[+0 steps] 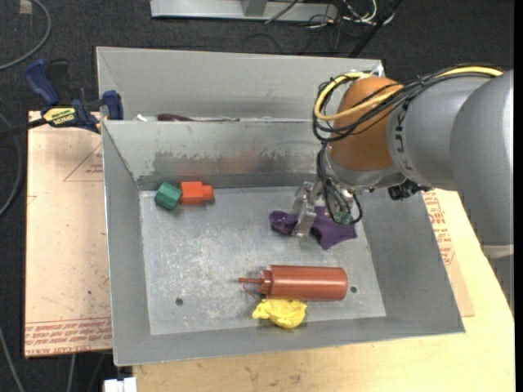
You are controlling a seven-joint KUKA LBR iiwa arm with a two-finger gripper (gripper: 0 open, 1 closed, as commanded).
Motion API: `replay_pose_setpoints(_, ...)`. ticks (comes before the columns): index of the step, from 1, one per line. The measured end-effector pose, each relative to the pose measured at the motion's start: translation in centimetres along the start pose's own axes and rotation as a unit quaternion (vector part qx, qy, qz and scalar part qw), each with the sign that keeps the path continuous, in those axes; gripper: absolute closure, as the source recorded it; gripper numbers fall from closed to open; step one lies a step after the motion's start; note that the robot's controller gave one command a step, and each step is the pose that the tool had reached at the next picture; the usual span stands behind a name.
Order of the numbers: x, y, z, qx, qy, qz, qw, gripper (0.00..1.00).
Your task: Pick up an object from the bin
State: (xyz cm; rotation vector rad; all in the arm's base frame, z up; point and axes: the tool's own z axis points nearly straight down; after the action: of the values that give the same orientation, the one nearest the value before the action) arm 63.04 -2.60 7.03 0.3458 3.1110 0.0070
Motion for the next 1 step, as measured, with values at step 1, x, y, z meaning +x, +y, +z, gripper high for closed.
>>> replay_pose_setpoints(1,0.04,0.0,-0.16,0.0,0.0002,0.0,1.0,1.0)
